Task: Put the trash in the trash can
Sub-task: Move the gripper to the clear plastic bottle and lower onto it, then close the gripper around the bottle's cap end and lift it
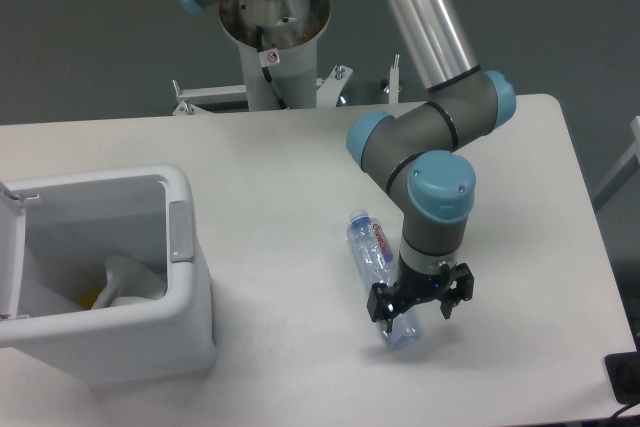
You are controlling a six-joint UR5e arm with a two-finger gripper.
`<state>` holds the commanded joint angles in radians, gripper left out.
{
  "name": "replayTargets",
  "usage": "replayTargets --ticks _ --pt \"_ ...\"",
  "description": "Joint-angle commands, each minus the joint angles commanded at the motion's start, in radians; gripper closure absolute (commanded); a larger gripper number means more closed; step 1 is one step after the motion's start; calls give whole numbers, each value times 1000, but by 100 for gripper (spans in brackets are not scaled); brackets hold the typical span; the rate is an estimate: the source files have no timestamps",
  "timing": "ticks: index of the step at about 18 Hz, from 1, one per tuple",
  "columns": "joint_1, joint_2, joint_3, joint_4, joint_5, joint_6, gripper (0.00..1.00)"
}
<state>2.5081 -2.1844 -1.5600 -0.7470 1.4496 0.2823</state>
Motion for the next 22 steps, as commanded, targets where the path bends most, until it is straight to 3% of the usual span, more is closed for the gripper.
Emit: replayTargets --ticks 8,13,17,22 --pt "-11 -23 -14 0 29 3 0" --pt "-11 -21 -14 0 41 -2 26" --pt "-12 -20 -15 0 43 0 33" --pt "-12 -18 -17 0 43 3 34"
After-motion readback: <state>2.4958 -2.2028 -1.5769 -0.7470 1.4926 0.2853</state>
